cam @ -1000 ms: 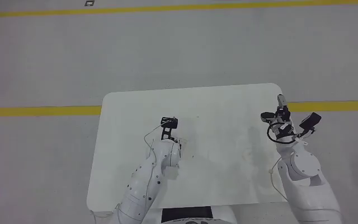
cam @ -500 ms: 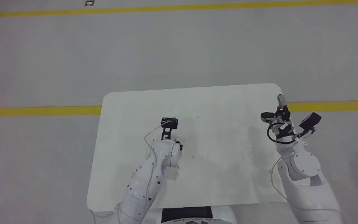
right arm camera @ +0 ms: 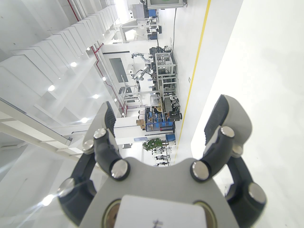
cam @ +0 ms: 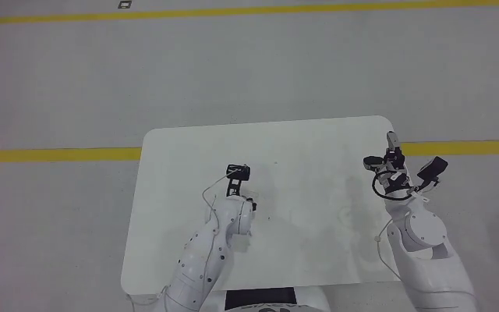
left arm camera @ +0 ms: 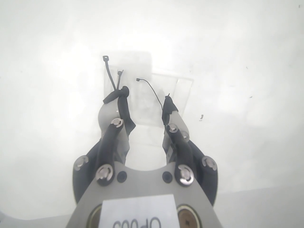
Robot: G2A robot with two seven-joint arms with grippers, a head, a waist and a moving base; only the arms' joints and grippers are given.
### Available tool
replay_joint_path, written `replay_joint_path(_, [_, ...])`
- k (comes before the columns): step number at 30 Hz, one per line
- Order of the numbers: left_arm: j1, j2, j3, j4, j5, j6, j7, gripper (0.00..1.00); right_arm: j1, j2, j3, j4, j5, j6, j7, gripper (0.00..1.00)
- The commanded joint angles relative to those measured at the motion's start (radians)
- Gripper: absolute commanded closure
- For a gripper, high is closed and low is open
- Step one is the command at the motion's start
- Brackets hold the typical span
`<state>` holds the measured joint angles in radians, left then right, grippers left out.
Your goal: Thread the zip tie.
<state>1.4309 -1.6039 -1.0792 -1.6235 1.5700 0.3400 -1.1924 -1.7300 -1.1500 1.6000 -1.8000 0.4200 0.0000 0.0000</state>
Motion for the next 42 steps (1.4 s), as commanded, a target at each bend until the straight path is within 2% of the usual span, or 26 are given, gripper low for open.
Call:
replay_joint_path(1, [0.002, -0.002, 0.001, 0.001, 0.000, 0.000, 0.002, 0.69, 0.000, 0.000, 0.000, 0.000, 0.000, 0.000, 0.000, 0.00])
replay_joint_path(5, [-0.007, -0.008, 0.003, 0.031, -0.028, 0.000, 0.015, 0.72, 0.000, 0.000, 0.000, 0.000, 0.000, 0.000, 0.000, 0.00])
replay_joint_path(12, [-0.038, -0.019, 0.011, 0.092, -0.040, 0.000, 0.027, 0.71, 0.000, 0.000, 0.000, 0.000, 0.000, 0.000, 0.000, 0.00])
replay_joint_path(20, [-0.056, -0.035, 0.016, 0.122, 0.000, 0.000, 0.013, 0.70, 0.000, 0.000, 0.000, 0.000, 0.000, 0.000, 0.000, 0.00])
replay_joint_path(29, [-0.082, -0.042, 0.019, 0.160, 0.000, 0.000, 0.005, 0.70, 0.000, 0.000, 0.000, 0.000, 0.000, 0.000, 0.000, 0.00])
replay_joint_path(38, [-0.087, -0.043, 0.019, 0.165, 0.000, 0.000, 0.006, 0.91, 0.000, 0.000, 0.000, 0.000, 0.000, 0.000, 0.000, 0.00])
replay_joint_path(42, [-0.087, -0.042, 0.015, 0.167, 0.000, 0.000, 0.006, 0.96, 0.000, 0.000, 0.000, 0.000, 0.000, 0.000, 0.000, 0.00])
